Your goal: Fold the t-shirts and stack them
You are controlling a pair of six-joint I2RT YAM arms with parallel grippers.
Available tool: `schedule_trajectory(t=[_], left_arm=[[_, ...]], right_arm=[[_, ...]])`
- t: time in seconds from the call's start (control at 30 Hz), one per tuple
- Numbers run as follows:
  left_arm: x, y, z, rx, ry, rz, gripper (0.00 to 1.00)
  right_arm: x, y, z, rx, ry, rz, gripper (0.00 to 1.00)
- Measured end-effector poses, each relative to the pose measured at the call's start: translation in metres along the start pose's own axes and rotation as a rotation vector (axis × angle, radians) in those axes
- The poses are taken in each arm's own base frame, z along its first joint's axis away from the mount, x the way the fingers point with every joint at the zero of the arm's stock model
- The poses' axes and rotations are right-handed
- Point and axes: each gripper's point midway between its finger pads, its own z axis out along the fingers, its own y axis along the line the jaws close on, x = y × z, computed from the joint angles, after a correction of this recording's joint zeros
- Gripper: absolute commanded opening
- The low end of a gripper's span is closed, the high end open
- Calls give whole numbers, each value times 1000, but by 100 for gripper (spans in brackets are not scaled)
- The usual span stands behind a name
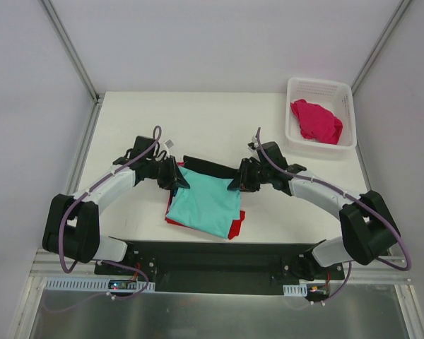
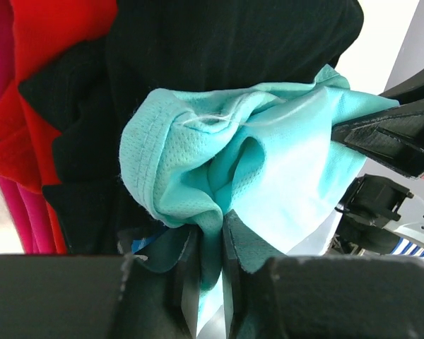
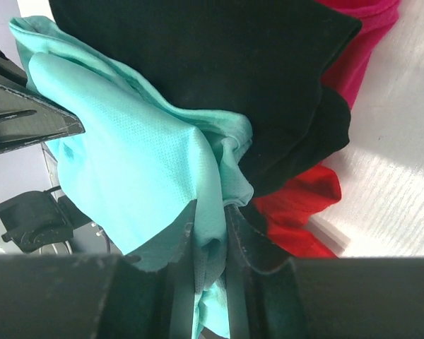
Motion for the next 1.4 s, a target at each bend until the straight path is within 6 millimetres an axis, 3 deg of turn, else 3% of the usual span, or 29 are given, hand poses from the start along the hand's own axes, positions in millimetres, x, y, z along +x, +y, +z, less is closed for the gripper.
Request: schedule_trajectory(t=[0.4,0.57,0.83,1.4], left_arm=[[-5,-4,0,4,-5,9,10],[-13,-11,-2,15,-21,24,4],[-21,-13,1,14,-20,24,2],[-30,-15,6,18,-26,29,0]], right_arm=[[-6,3,-3,20,-7,-25,20],[-11,6,-3,21,-18,-36,19],[-18,9,0,28,-19,-43,19],[-47,17,7,38,-30,-65,19]])
